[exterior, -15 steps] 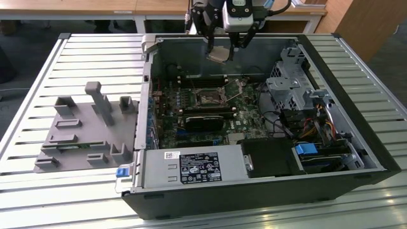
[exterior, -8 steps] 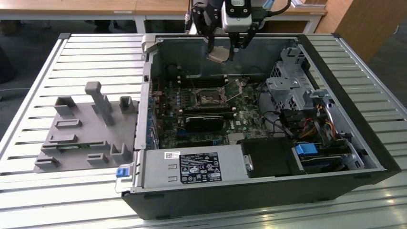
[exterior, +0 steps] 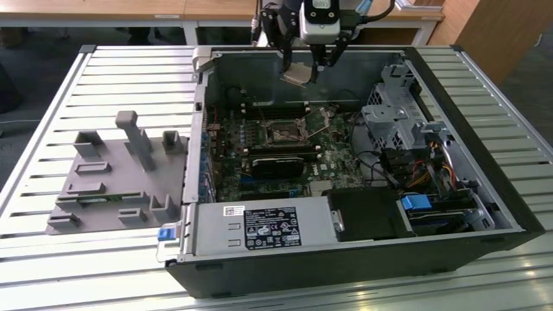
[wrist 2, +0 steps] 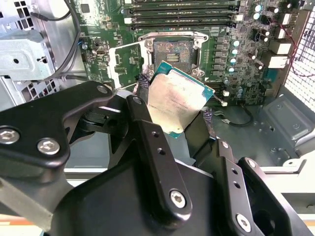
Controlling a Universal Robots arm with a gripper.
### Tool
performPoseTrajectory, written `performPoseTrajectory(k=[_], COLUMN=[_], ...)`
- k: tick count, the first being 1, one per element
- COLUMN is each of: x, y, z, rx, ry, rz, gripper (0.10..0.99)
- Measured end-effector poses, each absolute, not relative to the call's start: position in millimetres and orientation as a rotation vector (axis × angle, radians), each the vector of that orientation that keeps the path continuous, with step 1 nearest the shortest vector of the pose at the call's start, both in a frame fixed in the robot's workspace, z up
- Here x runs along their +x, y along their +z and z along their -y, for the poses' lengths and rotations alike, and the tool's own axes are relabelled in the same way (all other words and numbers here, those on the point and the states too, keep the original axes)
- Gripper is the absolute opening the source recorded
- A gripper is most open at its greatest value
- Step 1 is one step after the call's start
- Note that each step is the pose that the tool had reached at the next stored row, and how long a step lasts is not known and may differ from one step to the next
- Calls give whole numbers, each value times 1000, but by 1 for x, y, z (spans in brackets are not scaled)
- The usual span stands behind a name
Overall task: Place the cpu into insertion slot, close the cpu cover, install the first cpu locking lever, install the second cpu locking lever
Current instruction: 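Place the cpu into insertion slot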
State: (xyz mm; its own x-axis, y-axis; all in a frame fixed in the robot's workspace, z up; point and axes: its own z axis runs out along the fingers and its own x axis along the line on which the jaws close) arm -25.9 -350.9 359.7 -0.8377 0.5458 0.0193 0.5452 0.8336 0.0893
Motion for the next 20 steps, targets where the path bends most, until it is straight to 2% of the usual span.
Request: performPoseTrajectory(k=[20], x=[-26], y=[359], z=[351], rx=[951], ry=[142], rz=[-2982], gripper=[541])
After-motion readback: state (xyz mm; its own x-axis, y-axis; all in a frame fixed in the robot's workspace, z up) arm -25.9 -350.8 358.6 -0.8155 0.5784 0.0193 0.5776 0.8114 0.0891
